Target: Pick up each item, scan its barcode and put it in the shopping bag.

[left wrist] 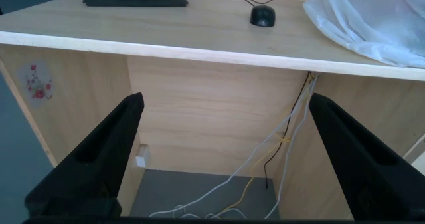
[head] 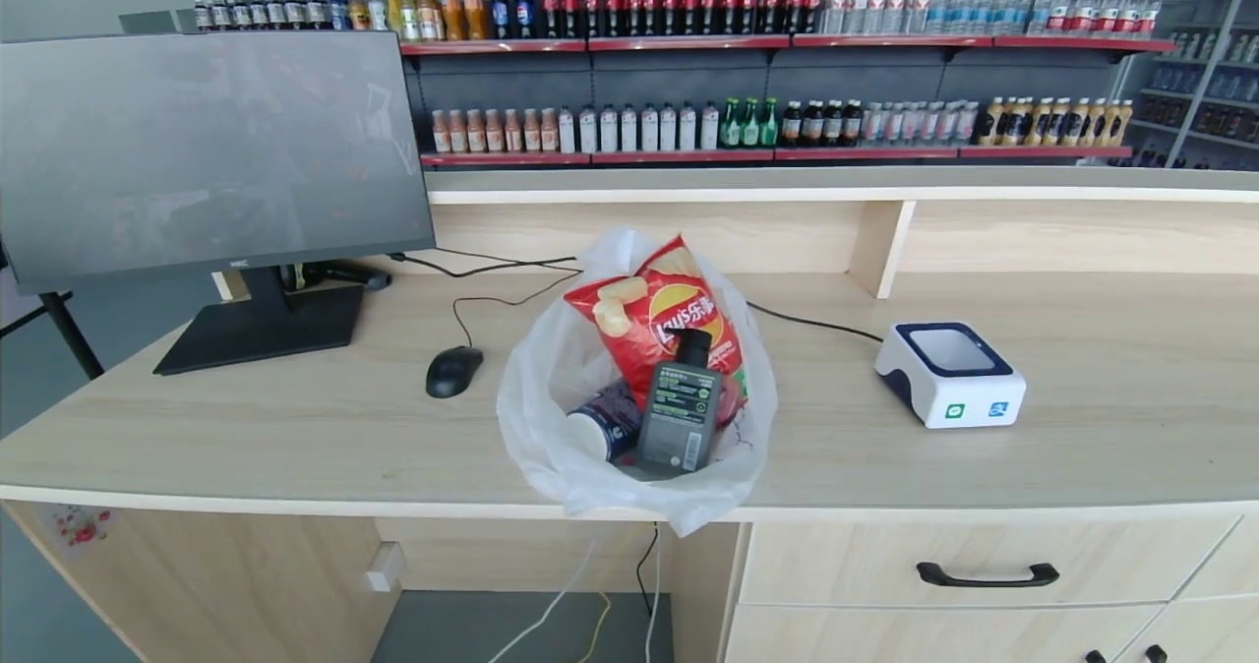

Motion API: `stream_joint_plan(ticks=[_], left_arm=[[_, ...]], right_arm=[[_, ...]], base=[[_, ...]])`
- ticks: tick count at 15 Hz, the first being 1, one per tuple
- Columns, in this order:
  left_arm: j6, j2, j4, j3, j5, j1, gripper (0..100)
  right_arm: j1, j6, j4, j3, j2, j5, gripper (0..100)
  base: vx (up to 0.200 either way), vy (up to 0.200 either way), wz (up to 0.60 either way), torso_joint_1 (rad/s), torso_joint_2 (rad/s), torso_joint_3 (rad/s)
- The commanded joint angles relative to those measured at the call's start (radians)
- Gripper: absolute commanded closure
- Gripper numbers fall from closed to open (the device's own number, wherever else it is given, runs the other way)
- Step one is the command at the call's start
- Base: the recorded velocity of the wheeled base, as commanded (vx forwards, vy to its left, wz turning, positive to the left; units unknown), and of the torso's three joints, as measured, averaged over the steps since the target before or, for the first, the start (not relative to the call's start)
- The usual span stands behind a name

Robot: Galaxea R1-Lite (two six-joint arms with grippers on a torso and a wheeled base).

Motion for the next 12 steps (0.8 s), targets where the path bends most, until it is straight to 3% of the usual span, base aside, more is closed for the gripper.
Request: stream_joint_plan(ticks=[1, 3, 7, 12], left_arm=[[0.0, 0.0, 0.0, 0.0, 0.0, 0.0, 0], [0.0, 0.0, 0.0, 0.0, 0.0, 0.001, 0], [-0.002, 0.0, 0.0, 0.0, 0.0, 0.0, 0], [0.001, 0.0, 0.001, 0.0, 0.0, 0.0, 0]], right_arm=[[-0.001, 0.046, -0.015, 0.015, -0.052, -0.08, 0], [-0.001, 0.129, 0.005, 0.015, -0.052, -0.145, 0], [-0.001, 0.129, 0.005, 0.015, -0.052, -0.145, 0], [-0.025, 0.137, 0.005, 0.015, -0.069, -0.145, 0]], base=[[-0.2, 0.0, 0.0, 0.002, 0.01, 0.002], [-0.1, 0.0, 0.0, 0.001, 0.0, 0.001], [0.0, 0.0, 0.0, 0.0, 0.0, 0.0], [0.0, -0.2, 0.0, 0.015, 0.01, 0.004]])
